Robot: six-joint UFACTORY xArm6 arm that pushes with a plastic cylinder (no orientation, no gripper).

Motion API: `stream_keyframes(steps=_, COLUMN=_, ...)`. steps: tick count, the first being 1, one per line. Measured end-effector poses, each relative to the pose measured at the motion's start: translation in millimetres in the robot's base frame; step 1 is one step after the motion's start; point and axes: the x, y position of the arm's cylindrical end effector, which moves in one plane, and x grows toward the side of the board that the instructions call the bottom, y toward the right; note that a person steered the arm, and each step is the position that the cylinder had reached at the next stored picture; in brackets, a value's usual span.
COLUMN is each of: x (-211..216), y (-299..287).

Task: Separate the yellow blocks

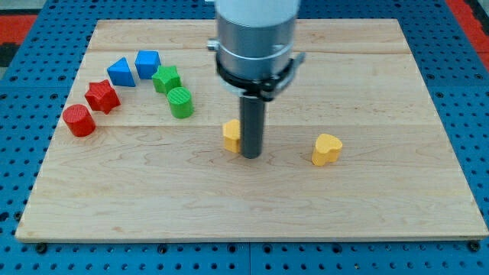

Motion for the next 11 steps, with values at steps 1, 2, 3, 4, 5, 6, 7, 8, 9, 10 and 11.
stream_keyframes(steps=1, x=-12.0, y=-23.8)
stream_keyframes(steps=2, x=-13.3, y=34.5)
stream_keyframes(steps=3, x=-29.4, y=49.7)
stream_keyframes(steps=4, x=-29.4, y=3.1)
stream_keyframes(steps=5, x=-29.6, y=-49.1)
stream_keyframes(steps=6, x=-29.6, y=-83.2)
stream_keyframes(steps=7, x=-29.6, y=-94.1)
stream_keyframes(steps=8, x=-27.7, y=-93.7)
stream_keyframes(steps=9, x=-20.8, y=-129.6)
stream_keyframes(steps=10, x=-32.0, y=-172.0)
stream_keyframes(steps=11, x=-49.1, y=-169.9)
